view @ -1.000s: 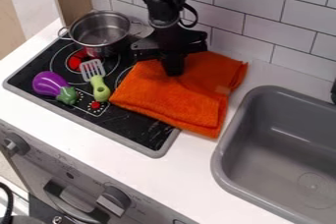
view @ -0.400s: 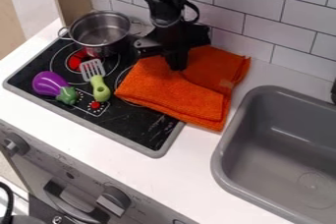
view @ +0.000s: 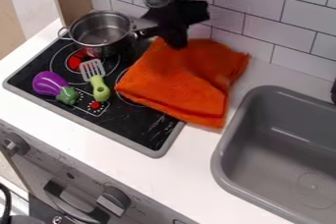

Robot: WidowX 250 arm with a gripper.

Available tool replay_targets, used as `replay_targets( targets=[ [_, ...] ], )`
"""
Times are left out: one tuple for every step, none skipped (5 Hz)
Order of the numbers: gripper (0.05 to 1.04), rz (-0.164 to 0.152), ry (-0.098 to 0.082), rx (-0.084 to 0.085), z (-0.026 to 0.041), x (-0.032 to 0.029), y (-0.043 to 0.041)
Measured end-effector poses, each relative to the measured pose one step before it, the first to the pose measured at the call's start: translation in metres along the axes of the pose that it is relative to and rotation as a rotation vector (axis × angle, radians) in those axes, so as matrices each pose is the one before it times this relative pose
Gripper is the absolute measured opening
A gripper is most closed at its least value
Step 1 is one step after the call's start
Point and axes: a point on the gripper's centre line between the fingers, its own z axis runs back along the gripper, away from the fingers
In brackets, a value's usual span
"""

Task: Move the orange cloth to the right side of the burner

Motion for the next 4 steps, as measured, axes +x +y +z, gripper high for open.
replay_targets(
  targets=[
    [0.186, -0.0031, -0.01, -0.0102, 0.0132, 0.00506, 0.00039],
    [0.401, -0.0114, -0.0341, 0.0393, 0.00573, -0.00666, 0.00473],
    [0.673, 0.0054, 0.0241, 0.0387, 0.00129, -0.00806, 0.00171],
    [0.939, -0.0372, 0.0383, 0.0243, 0.00199, -0.0172, 0.00173]
  ],
)
